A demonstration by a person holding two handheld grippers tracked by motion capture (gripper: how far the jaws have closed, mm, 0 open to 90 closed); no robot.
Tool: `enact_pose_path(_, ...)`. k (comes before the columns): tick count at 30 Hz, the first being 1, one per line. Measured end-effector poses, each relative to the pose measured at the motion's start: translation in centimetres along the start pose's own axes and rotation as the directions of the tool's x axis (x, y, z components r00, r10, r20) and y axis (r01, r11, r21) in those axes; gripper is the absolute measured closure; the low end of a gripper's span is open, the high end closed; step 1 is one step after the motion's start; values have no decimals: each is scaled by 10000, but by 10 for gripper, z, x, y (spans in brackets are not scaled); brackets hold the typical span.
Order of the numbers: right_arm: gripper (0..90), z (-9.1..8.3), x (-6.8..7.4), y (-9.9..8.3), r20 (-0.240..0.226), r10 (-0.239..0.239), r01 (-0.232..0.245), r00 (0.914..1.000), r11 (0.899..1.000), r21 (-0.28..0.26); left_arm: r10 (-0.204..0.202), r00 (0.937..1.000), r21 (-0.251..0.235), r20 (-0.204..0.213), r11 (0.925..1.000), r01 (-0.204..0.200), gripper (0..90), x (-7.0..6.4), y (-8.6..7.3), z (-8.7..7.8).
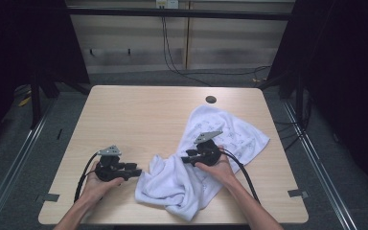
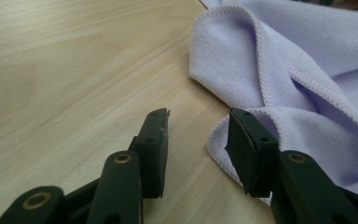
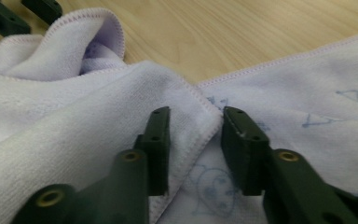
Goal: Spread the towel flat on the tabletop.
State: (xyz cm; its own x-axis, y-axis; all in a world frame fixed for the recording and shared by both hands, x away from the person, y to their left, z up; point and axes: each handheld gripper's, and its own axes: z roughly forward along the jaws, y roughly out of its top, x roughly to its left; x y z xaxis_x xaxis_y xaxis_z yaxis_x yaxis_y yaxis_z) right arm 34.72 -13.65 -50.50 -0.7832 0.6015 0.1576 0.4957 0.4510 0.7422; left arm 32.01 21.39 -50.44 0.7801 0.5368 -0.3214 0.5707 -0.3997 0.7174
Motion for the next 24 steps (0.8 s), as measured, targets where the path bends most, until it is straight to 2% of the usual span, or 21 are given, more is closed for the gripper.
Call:
enact_pose_path(1,716,0,2,1,135,-126,125,9998,9999,86,145,9999,29,0,9999,-145,584,-3,1,1)
enact_pose_path(2,837,-1,5,1,160,-249,247,9996,9997,83,267,9996,119,-42,9996,-266,584,-5,1,3)
enact_pose_path(3,837,-1,5,1,160,-249,247,9996,9997,83,267,9996,119,-42,9996,-266,581,-5,1,3)
enact_pose_path(4,877,-2,6,2,186,-215,215,9996,9998,18,504,9987,213,-86,9985,-502,572,-7,1,6)
enact_pose_path(5,881,-3,6,2,160,-94,94,9998,10000,-25,529,9986,218,-65,9984,-527,570,-8,2,7)
enact_pose_path(6,883,-6,5,3,-61,87,-89,9999,9998,-179,529,9986,218,-65,9984,-527,555,-8,2,7)
enact_pose_path(8,885,-14,5,5,-158,282,-289,9995,9985,-472,805,9967,328,-122,9963,-800,542,-13,3,9)
enact_pose_path(9,885,-14,5,5,-158,282,-289,9995,9985,-472,805,9967,328,-122,9963,-800,545,-13,3,9)
enact_pose_path(10,886,-27,5,7,-294,427,-447,9987,9965,-710,979,9952,422,2,9943,-978,573,-16,3,10)
enact_pose_path(11,886,-27,5,7,-294,427,-447,9987,9965,-710,979,9952,422,2,9943,-978,605,-16,3,10)
enact_pose_path(12,885,-41,6,6,-351,551,-580,9979,9944,-885,1230,9922,593,216,9905,-1241,664,-20,4,12)
enact_pose_path(13,886,-44,6,5,-362,603,-635,9975,9933,-965,1442,9890,730,321,9866,-1462,715,-23,4,14)
enact_pose_path(15,885,-59,7,1,-325,654,-685,9973,9920,-1062,1647,9848,737,559,9829,-1686,839,-25,6,14)
enact_pose_path(16,885,-59,7,1,-325,654,-685,9973,9920,-1062,1647,9848,737,559,9829,-1686,864,-25,6,14)
enact_pose_path(19,885,-81,7,-12,-177,854,-869,9962,9887,-1225,1410,9884,220,558,9896,-1424,874,-24,9,6)
enact_pose_path(21,885,-91,5,-19,-66,1009,-1010,9949,9869,-1256,1387,9889,89,532,9902,-1393,874,-24,9,3)
enact_pose_path(22,885,-96,3,-22,-125,1156,-1162,9932,9841,-1346,1310,9901,-142,503,9914,-1304,874,-24,11,-2)
enact_pose_path(23,885,-96,3,-22,-125,1156,-1162,9932,9841,-1346,1310,9901,-142,503,9914,-1304,874,-24,11,-2)
enact_pose_path(24,885,-108,1,-29,-148,1451,-1457,9893,9768,-1568,1094,9928,-472,486,9931,-1071,874,-22,13,-8)
